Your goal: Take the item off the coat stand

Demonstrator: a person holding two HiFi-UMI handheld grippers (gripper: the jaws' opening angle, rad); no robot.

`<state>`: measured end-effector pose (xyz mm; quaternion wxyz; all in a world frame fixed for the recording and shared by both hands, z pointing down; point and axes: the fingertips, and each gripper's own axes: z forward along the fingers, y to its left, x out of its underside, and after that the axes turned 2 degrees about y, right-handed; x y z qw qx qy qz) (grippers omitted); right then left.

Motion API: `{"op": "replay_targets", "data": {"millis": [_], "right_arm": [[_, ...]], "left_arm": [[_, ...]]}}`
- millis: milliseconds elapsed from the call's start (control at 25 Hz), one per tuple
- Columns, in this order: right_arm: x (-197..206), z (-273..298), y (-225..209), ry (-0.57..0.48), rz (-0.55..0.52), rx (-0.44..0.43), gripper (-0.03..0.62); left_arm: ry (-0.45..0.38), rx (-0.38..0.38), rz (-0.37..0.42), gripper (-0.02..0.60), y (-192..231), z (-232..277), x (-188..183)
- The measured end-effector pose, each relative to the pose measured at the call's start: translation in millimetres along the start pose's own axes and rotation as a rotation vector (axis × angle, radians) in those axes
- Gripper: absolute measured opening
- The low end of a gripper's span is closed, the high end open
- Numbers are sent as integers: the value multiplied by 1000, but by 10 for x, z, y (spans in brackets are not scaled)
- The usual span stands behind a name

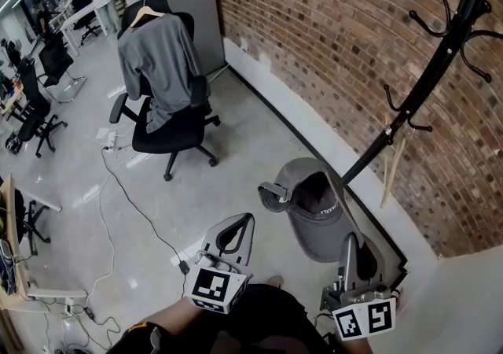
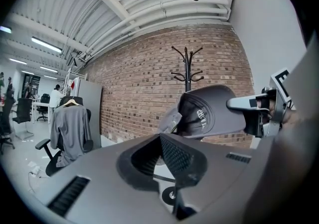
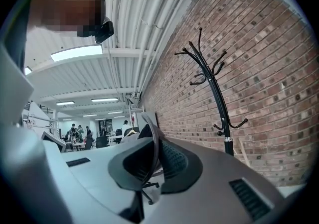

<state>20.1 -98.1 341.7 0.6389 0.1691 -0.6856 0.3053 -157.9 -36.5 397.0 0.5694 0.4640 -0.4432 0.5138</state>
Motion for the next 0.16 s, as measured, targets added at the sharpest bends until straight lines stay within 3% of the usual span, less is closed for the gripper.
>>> {"op": "replay_targets", "data": {"millis": [160], "right_arm": [[22,75,49,-1,-1,13,31]], "left_arm": [[-13,5,2,25,113,17,-15]]}}
